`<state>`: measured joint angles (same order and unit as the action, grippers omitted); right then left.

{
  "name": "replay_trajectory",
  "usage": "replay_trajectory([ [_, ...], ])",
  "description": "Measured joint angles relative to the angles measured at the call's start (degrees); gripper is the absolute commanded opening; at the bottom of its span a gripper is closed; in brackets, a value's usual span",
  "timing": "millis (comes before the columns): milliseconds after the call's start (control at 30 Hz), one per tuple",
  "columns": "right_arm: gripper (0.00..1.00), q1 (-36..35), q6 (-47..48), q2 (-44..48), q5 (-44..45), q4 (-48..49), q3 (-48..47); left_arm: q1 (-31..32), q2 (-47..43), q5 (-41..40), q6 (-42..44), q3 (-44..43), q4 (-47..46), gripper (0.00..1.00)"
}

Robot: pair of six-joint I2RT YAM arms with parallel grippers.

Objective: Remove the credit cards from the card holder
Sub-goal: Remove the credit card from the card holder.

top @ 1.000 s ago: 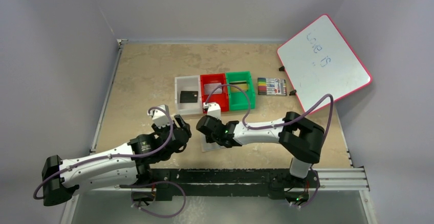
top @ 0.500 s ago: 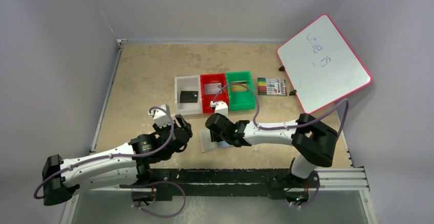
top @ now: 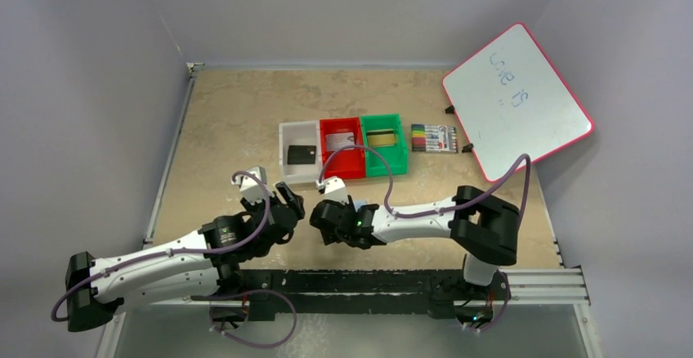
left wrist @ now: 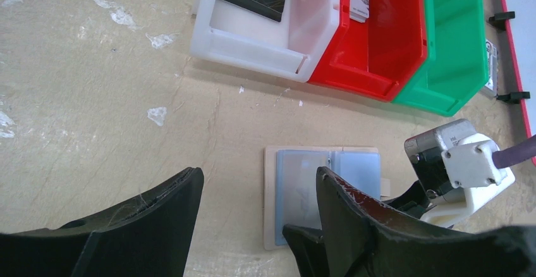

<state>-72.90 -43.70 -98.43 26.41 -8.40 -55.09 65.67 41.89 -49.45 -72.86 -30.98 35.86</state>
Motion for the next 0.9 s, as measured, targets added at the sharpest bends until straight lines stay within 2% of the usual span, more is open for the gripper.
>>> replay_trajectory([
  [267, 0.28, -0.24, -1.31, -2.78, 3.15, -2.64, -3.63, 0.0, -0.5, -0.26, -0.02, 0.37, 0.79, 0.66],
  [533, 0.0, -0.22, -2.84, -2.8, 2.75, -2.19, -3.63, 0.0, -0.42, -0.26, 0.0, 0.7, 1.14, 0.66],
  [733, 0.0, 0.94, -2.84, -2.45, 1.38, -0.07, -2.84, 0.0, 0.92, 0.0, 0.02, 0.7, 1.05, 0.66],
  [900, 0.0, 4.85, -2.84, 2.56, -3.98, 7.32, 4.46, 0.0, 1.75, 0.57, 0.07, 0.79, 0.17, 0.66],
])
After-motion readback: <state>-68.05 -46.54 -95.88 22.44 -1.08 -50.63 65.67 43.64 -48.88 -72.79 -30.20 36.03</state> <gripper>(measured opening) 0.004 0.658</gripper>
